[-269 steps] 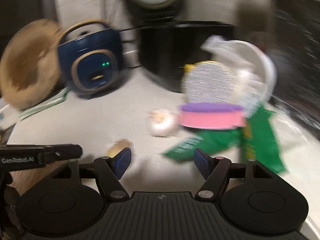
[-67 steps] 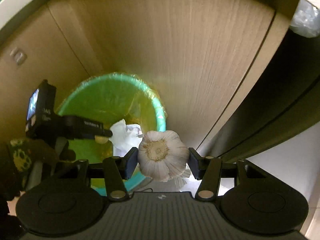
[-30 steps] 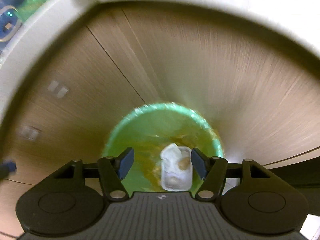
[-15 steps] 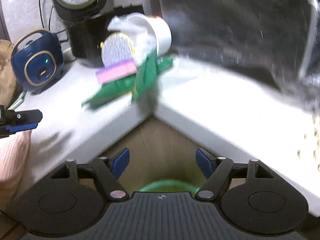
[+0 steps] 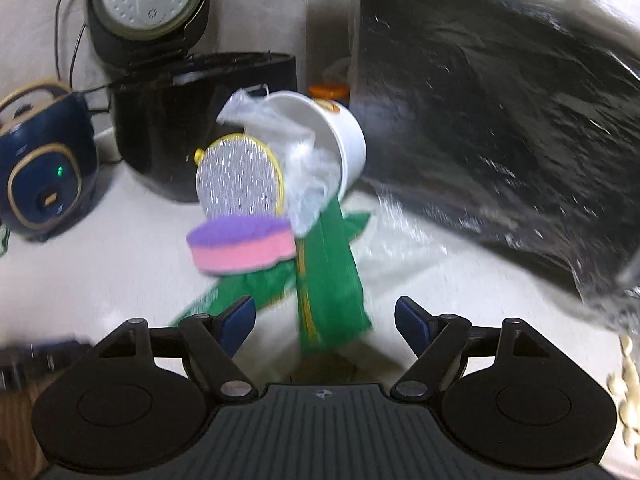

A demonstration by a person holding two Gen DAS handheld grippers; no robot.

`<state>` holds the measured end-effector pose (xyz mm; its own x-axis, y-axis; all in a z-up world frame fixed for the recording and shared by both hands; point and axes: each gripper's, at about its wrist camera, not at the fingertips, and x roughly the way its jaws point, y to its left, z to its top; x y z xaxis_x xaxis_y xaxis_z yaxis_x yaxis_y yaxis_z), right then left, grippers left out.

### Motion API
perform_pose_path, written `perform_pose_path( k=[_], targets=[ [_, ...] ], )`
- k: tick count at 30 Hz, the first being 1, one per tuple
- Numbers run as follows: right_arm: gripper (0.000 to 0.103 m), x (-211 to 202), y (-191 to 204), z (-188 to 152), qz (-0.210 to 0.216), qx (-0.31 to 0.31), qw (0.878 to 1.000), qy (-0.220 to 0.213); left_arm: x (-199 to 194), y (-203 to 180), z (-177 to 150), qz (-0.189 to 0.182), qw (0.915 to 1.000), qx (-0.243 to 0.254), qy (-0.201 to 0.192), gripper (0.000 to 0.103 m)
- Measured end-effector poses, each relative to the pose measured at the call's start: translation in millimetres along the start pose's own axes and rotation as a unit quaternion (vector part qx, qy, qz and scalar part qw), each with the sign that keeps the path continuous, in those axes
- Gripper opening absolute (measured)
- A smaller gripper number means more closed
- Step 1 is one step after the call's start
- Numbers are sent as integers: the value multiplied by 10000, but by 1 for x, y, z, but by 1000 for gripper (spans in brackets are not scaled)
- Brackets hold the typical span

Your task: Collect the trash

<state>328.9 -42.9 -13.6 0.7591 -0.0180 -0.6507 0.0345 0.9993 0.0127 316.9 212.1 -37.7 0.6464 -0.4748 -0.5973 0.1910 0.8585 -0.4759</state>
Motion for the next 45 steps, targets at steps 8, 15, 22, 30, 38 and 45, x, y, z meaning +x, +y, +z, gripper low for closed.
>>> perform_pose_path(
  k=[8,15,22,30,38,45],
  targets=[
    [78,69,-31,38,400,476,9980,92,-9,-9,-6,581,9981,-180,-87,43],
    [78,144,-34,54,658,310,9970,266,-25,-11,-10,1305,9906,-362,-213,42],
    [44,134,-7,31,1603,225,9858,454,-48,-2,-20,1658,9828,-690,-425,42],
    [37,99,58,2,2961,-256,9512,831,-47,-7,-19,1405,9870,-636,-447,42],
    [46,56,88,16,3126,-1107,9434,74,-40,-14,-15,1274,9907,-287,-371,42],
    [67,61,28,67,116,-1338,9802,-1453,-32,-10,-13,1204,9919,-264,-324,42]
  ],
)
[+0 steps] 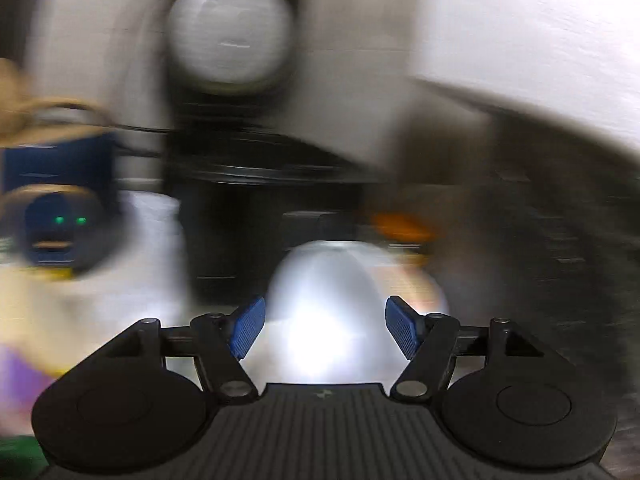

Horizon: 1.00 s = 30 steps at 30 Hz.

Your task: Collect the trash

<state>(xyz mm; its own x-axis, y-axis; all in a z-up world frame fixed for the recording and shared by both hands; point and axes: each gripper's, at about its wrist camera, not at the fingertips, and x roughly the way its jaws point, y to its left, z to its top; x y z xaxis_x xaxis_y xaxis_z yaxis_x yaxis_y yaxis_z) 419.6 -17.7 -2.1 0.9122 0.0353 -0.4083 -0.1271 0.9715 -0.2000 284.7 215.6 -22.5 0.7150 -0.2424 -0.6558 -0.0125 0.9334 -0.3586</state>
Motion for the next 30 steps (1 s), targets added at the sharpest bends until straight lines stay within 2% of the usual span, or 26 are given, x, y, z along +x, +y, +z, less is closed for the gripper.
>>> perform_pose_path(
  k=[2,4,5,6,11,13,17,20,21,23,26,28,30],
  targets=[
    [65,19,-14,-1,-405,67,9990,152,-1,2,1,-6,10000,-31,-22,42],
    [41,35,-23,-4,-285,247,9979,521,-4,4,1,-14,10000,-50,-64,42],
    [23,42,-29,-6,-80,461,9957,797,-7,5,1,-23,9999,-59,-92,42],
    [14,43,-30,-9,-74,648,9938,897,-10,6,2,-43,9999,-75,-132,42],
    [12,24,-33,-21,969,1428,9764,1299,-20,3,8,-270,9992,-40,-302,42],
    [12,18,-24,-24,1408,1718,9632,1514,-22,-2,10,-418,9984,73,-371,42],
    [12,1,-18,-38,2178,2370,9273,1912,-17,-21,11,-635,9961,527,-327,42],
    [12,-14,-18,-42,2443,2565,9139,1984,-5,-36,7,-647,9938,877,-219,42],
    [12,-18,-18,-43,2489,2594,9121,1970,0,-40,6,-628,9930,982,-182,42],
    [11,-24,-21,-43,2431,2602,9151,1894,12,-45,6,-348,9917,1238,-65,42],
    [12,-25,-29,-46,1958,2575,9298,1753,23,-45,1,271,9869,1588,10,42],
    [13,-30,-38,-48,1628,2502,9402,1642,28,-34,1,559,9864,1543,67,42],
    [20,-33,-44,-50,1438,2446,9459,1573,28,-22,5,754,9884,1318,81,42]
  ],
)
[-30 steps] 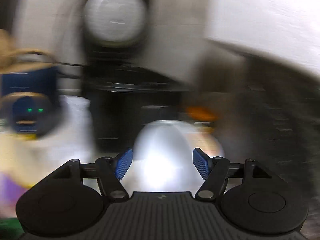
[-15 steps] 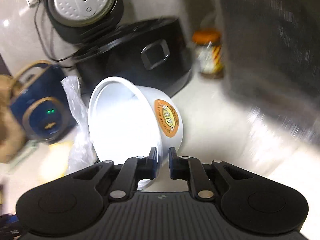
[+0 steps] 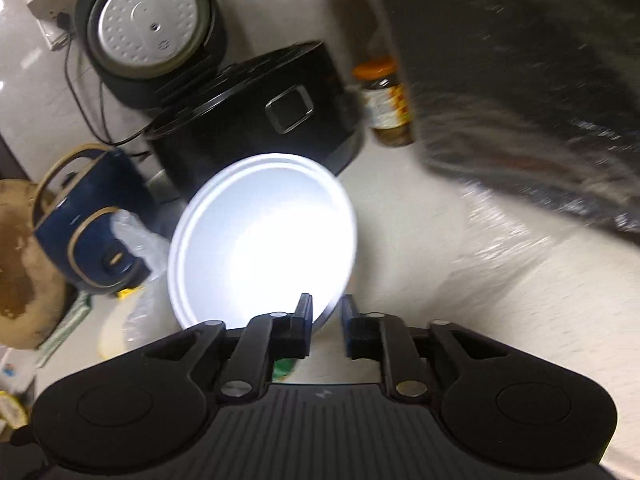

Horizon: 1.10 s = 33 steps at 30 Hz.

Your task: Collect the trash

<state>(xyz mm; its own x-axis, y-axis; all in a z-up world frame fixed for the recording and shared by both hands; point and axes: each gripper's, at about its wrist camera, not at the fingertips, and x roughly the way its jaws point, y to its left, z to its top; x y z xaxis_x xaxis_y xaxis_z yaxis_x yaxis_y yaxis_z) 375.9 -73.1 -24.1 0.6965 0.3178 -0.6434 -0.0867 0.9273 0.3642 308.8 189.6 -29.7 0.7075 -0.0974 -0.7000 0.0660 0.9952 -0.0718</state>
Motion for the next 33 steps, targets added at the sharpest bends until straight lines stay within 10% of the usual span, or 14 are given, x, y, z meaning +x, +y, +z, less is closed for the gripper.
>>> perform_pose_path(
  k=[6,15,33],
  targets=[
    [32,-6,1,-5,-244,-199,9994,-141,-10,29,5,43,9985,-537,-135,42],
    [63,-38,33,-37,-237,-1127,9885,-979,-18,6,8,-1208,9904,-646,-177,42],
    [73,-46,15,-92,-375,-1338,9889,-528,65,-40,51,-67,9995,-142,287,35]
  ],
)
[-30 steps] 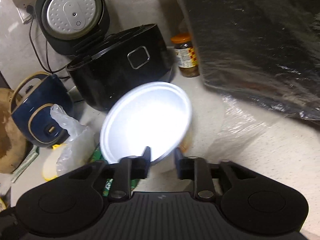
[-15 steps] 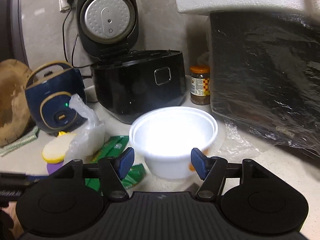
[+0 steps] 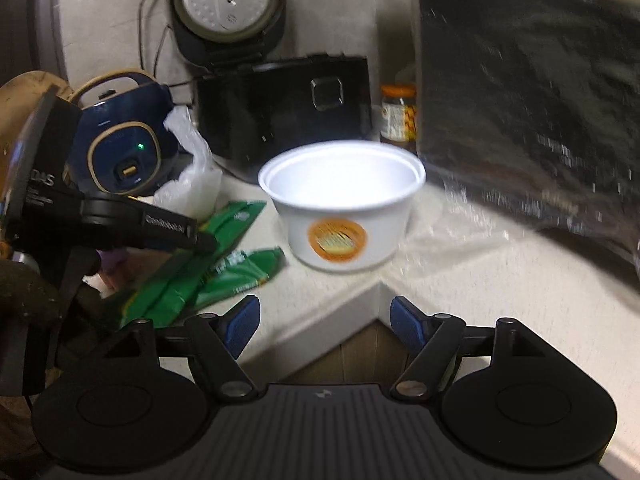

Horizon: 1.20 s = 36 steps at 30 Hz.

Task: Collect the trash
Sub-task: 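Close the left tool on the green snack wrapper and lift it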

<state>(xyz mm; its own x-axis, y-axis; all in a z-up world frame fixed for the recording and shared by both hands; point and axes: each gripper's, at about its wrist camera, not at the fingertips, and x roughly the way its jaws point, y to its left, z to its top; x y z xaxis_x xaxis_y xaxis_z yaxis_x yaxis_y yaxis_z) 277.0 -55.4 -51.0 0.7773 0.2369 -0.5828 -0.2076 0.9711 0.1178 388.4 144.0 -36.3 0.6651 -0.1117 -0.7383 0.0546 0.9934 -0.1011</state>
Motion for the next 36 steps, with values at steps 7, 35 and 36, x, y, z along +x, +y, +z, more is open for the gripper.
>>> perform_pose_path(
  k=[7,35,36],
  targets=[
    [74,10,-5,-5,114,151,9996,191,-11,-6,-7,-121,9996,30,238,29],
    [79,18,19,-23,287,-300,9976,554,-30,-1,-42,-425,9977,57,521,33],
    [79,17,18,-23,240,-278,9979,526,-31,3,-43,-475,9975,-133,507,31]
  ],
)
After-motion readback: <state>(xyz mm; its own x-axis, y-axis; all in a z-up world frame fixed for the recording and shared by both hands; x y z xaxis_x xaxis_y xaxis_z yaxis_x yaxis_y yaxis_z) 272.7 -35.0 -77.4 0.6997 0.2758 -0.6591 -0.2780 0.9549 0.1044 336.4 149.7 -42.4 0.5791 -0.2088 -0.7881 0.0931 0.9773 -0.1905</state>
